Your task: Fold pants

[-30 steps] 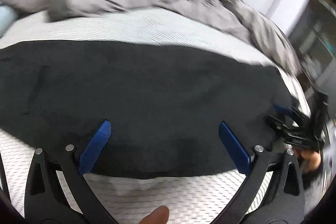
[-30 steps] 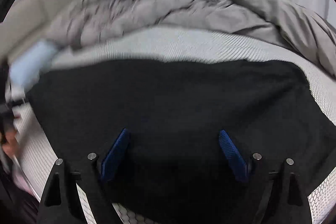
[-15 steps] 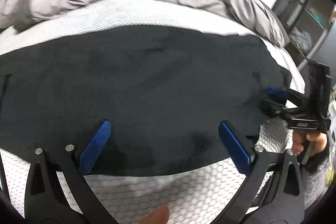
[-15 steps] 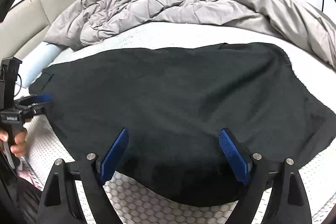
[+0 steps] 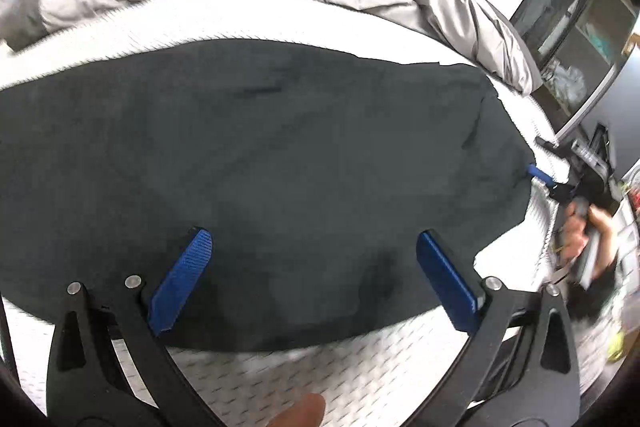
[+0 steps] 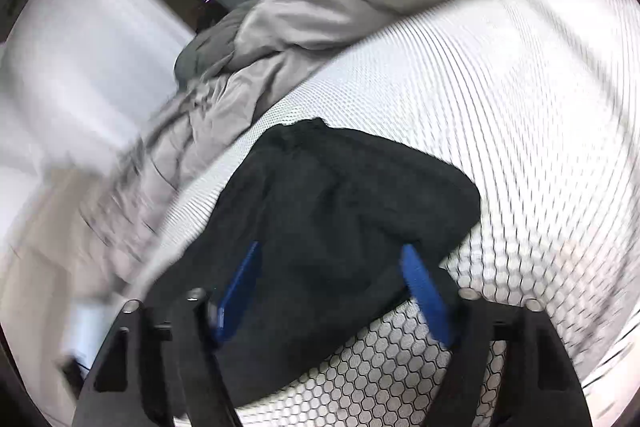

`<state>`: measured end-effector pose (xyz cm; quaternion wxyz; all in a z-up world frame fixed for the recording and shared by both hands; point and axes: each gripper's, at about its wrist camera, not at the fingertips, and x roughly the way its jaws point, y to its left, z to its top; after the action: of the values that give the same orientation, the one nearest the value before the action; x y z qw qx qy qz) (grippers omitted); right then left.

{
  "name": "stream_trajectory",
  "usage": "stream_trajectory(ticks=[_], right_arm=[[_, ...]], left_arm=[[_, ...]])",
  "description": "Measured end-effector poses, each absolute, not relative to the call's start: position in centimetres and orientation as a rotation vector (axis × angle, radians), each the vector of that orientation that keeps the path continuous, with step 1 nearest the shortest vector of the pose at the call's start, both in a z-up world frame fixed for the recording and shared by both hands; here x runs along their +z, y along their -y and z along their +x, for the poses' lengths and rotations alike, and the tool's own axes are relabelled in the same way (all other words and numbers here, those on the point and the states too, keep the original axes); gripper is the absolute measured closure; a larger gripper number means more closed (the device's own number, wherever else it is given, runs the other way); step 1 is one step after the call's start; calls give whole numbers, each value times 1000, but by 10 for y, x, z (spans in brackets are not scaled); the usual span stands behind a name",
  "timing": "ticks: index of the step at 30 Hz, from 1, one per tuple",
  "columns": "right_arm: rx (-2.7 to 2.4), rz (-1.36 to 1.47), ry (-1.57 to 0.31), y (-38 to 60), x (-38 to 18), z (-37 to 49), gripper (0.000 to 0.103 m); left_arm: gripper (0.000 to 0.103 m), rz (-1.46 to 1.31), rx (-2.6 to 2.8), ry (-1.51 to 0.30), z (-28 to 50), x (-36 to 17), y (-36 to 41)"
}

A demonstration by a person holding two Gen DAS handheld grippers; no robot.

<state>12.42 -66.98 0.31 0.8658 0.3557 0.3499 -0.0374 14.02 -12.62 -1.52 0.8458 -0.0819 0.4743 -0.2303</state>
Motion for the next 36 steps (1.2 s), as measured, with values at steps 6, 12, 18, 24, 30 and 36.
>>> stream_trajectory(ticks=[6, 12, 18, 24, 30, 36], right_arm=[[-111, 683, -648, 669, 28, 122, 36], [-215, 801, -693, 708, 4, 115, 36], [-116, 815, -749, 703, -18, 160, 80], [-70, 699, -610, 684, 19, 137, 92], [-225, 650, -789, 696, 0, 134, 52], [-209, 479, -655, 682, 53, 148, 25]], left_arm=[[1, -31, -468, -1020, 137, -27, 149], [1, -37, -468, -1016, 132, -25, 149], [1, -60, -459, -1016, 135, -26, 145], [1, -82, -444, -1020, 137, -28, 134], [1, -89, -438, -1014, 135, -23, 123], [1, -139, -409, -1009, 143, -20, 104]])
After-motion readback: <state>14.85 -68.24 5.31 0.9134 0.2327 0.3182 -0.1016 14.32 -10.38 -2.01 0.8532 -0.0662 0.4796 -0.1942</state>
